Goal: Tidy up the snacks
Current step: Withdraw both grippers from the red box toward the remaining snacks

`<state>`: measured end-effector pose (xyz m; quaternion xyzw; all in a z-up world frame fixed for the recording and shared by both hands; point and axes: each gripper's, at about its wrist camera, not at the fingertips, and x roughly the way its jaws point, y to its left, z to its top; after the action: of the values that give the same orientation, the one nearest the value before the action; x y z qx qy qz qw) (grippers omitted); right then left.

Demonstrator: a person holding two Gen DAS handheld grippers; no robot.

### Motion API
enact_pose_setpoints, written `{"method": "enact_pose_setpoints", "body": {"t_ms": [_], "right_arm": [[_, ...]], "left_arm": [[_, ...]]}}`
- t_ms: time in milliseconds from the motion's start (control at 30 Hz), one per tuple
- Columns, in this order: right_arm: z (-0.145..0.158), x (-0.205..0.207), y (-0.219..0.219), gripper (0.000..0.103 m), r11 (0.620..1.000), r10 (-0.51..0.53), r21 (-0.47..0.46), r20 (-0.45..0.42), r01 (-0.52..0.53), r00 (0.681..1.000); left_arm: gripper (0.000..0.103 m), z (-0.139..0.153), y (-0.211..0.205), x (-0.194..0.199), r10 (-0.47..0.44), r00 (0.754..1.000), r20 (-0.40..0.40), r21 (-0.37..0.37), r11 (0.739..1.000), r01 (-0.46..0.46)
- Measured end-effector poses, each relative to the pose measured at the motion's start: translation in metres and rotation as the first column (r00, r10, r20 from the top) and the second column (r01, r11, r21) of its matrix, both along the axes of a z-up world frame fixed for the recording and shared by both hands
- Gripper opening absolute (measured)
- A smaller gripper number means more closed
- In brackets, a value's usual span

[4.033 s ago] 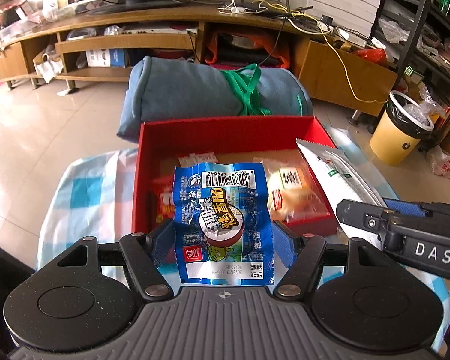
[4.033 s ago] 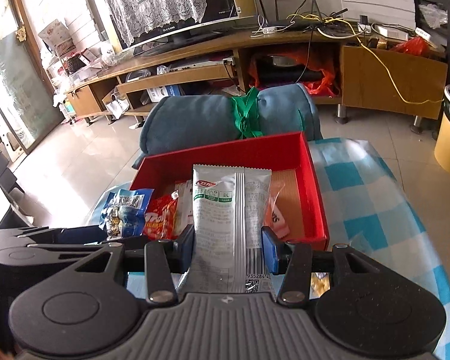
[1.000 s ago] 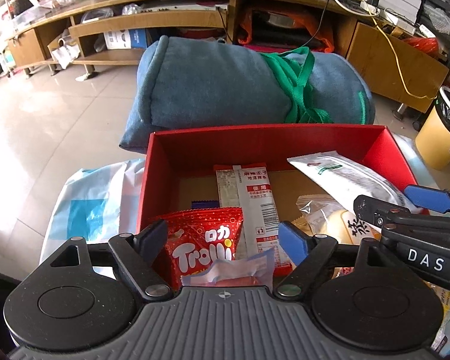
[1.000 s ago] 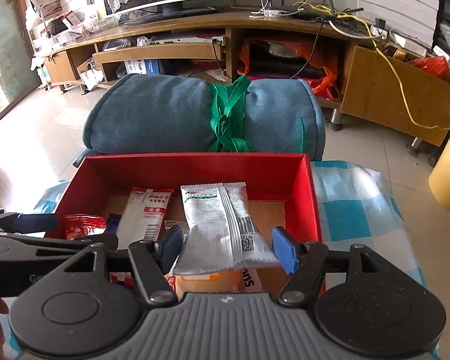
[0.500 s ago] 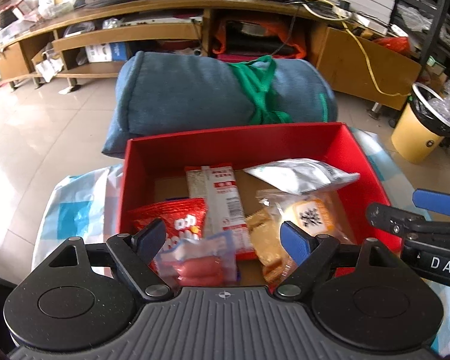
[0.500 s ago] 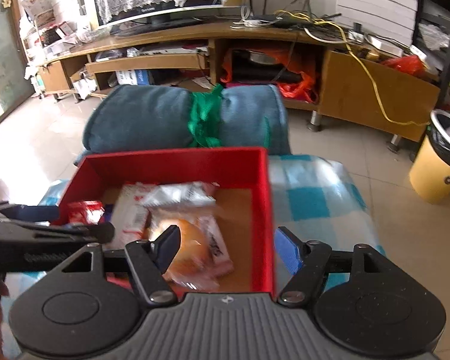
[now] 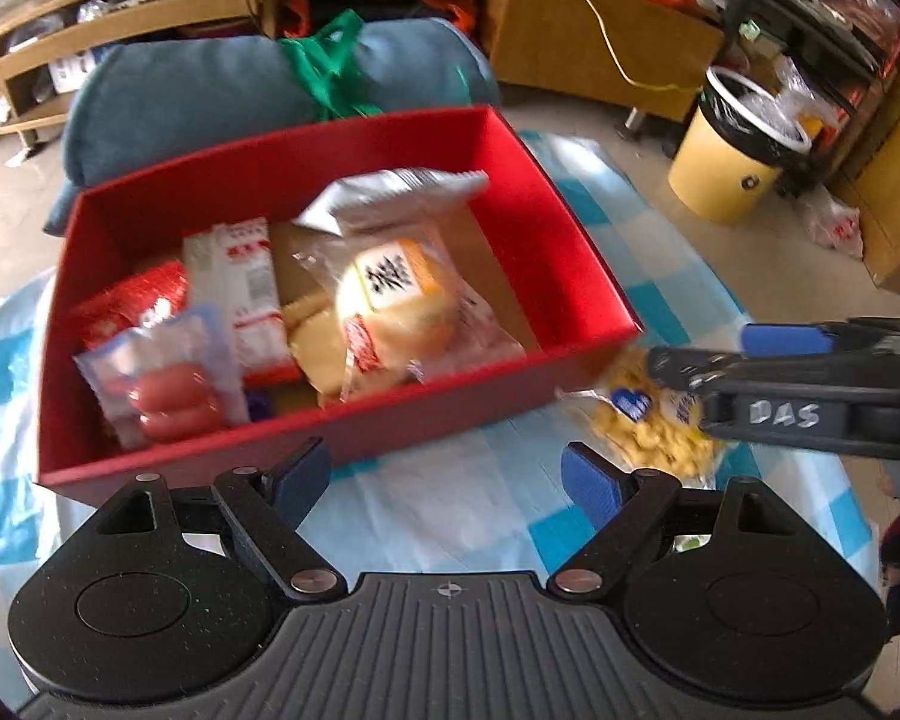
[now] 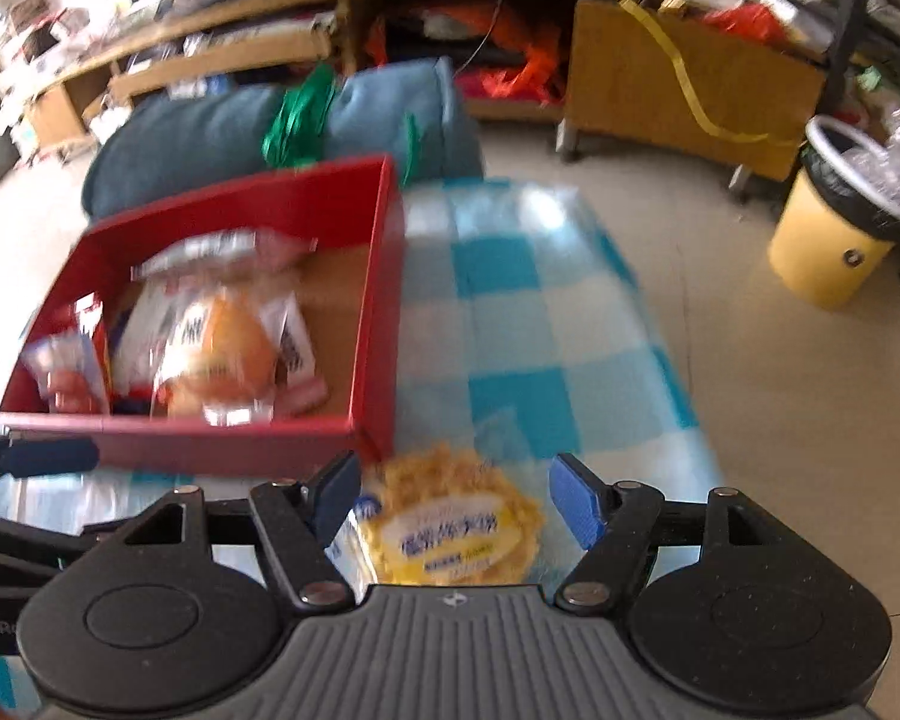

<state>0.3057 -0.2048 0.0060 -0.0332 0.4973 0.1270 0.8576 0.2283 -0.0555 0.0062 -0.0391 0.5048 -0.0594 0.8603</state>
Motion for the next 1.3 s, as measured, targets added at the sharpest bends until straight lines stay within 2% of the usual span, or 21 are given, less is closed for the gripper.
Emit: {"method": "enact_pose_setpoints", "body": {"t_ms": [133,200,367,433,533,633,700,867,900,933,967,1133,1300], "right_arm": [[-0.013,0.009,-0.013,0.065,0.998,-0.06,0.034,-0.069,0.062,0.996],[-0.014,0.012,-0.015,0.066,0.997,-0.048,0.053,-0.077,0.053,0.996],[-0.016,0.021,-0.002,0.077,0.997,0.067,0.042,-0.074,-0.064,0.995],[-0.021,0.027,0.002,0.082,0.989,0.141,0.056,-0.111,-0.136,0.984],[-0.032,0.03,0.008,0.091,0.973,0.232,0.014,-0.135,-0.232,0.963],[-0.043,0.037,0.004,0.1,0.972,0.235,0.034,-0.155,-0.233,0.959],[-0.054,0.041,0.0,0.1,0.977,0.21,0.059,-0.178,-0.203,0.961],[-0.055,0.032,-0.004,0.1,0.984,0.17,0.079,-0.133,-0.161,0.976],[-0.054,0.03,-0.004,0.098,0.985,0.164,0.073,-0.133,-0.156,0.977],[-0.052,0.028,-0.005,0.091,0.986,0.16,0.062,-0.134,-0.153,0.978],[-0.049,0.024,-0.006,0.086,0.987,0.155,0.054,-0.133,-0.149,0.979],[-0.031,0.013,-0.027,0.082,0.994,0.109,0.028,-0.082,-0.107,0.991],[-0.008,0.01,-0.063,0.081,0.997,-0.014,0.082,-0.014,0.015,1.0]], "left_arm": [[0.088,-0.003,-0.001,0.001,0.005,1.0,-0.01,-0.009,1.0,-0.005],[0.088,-0.006,-0.002,0.001,0.003,1.0,-0.02,-0.011,1.0,-0.003],[0.088,-0.01,-0.003,-0.001,-0.013,0.999,-0.036,-0.013,1.0,0.013],[0.088,-0.01,-0.003,-0.002,-0.026,0.999,-0.041,-0.02,0.999,0.026],[0.088,-0.013,-0.004,-0.004,-0.049,0.997,-0.057,-0.033,0.998,0.047],[0.088,-0.02,-0.011,-0.005,-0.064,0.993,-0.094,-0.037,0.997,0.061],[0.088,-0.026,-0.017,-0.005,-0.08,0.99,-0.118,-0.048,0.996,0.075],[0.089,-0.035,-0.028,-0.006,-0.101,0.984,-0.149,-0.05,0.994,0.094],[0.089,-0.036,-0.03,-0.007,-0.1,0.984,-0.15,-0.047,0.994,0.094],[0.089,-0.037,-0.03,-0.009,-0.097,0.983,-0.153,-0.046,0.995,0.091],[0.089,-0.038,-0.03,-0.009,-0.091,0.984,-0.156,-0.048,0.995,0.084],[0.09,-0.041,-0.027,-0.01,-0.027,0.982,-0.189,-0.108,0.994,0.006],[0.093,-0.04,-0.046,-0.006,0.03,0.983,-0.183,-0.161,0.985,-0.06]]}}
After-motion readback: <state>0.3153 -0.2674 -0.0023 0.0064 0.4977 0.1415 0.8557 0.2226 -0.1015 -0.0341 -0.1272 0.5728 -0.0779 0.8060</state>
